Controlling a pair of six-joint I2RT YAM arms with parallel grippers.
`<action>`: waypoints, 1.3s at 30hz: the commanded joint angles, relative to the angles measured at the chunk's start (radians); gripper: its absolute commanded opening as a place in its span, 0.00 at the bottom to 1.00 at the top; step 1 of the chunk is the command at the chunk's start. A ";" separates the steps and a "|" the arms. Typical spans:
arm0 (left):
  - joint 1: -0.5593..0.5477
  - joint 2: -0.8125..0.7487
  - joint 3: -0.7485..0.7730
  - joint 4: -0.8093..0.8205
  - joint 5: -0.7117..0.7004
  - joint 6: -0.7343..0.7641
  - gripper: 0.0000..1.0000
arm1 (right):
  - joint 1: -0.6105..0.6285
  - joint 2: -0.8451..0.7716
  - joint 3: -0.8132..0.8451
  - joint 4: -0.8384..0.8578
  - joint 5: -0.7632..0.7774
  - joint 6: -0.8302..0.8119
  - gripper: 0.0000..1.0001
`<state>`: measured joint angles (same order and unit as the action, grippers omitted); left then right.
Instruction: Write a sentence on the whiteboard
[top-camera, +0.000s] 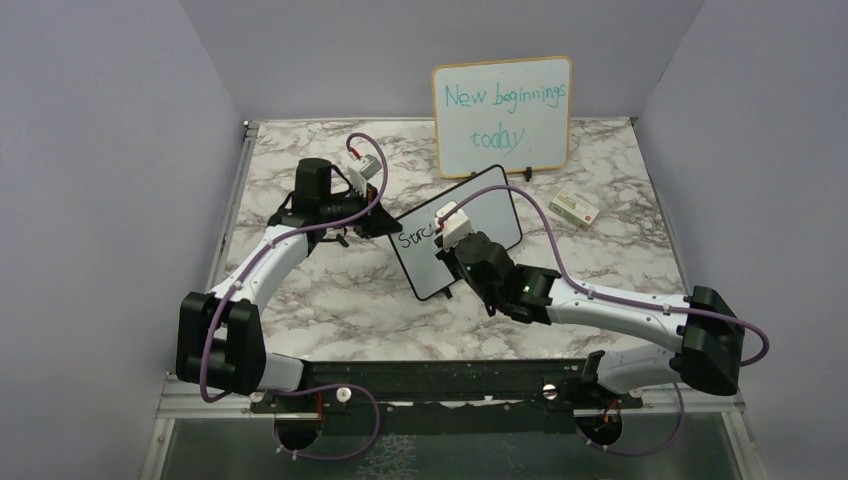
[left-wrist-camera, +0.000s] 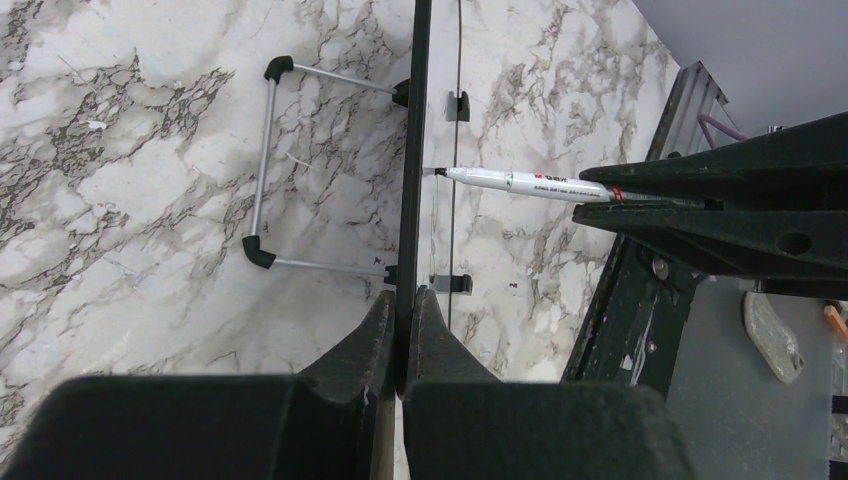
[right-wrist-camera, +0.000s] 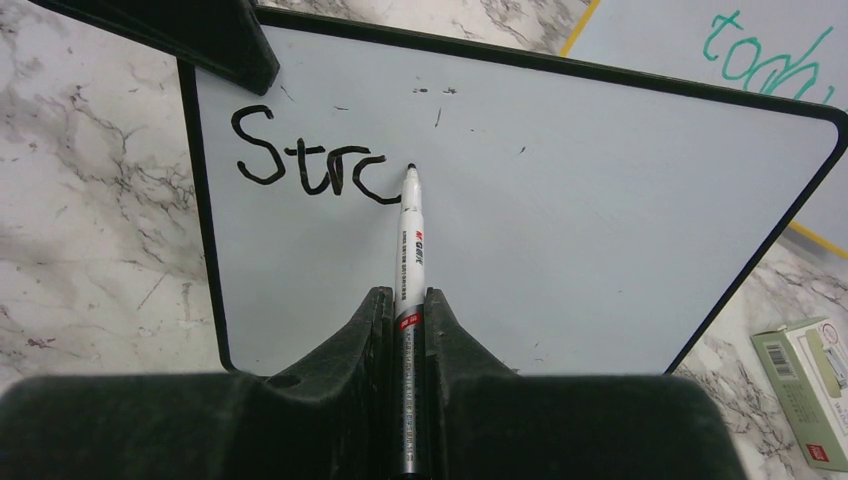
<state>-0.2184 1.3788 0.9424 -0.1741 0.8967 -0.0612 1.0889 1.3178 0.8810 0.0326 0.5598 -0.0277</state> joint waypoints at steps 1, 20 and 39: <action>-0.027 0.045 -0.022 -0.111 -0.088 0.057 0.00 | -0.008 0.000 0.016 0.043 -0.032 -0.009 0.00; -0.027 0.044 -0.020 -0.116 -0.094 0.057 0.00 | -0.009 -0.012 0.010 0.031 -0.114 -0.011 0.00; -0.027 0.042 -0.019 -0.122 -0.108 0.084 0.00 | -0.022 -0.085 -0.041 0.056 -0.017 -0.023 0.00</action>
<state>-0.2207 1.3796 0.9493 -0.1883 0.8963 -0.0467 1.0809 1.2491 0.8593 0.0505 0.4999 -0.0433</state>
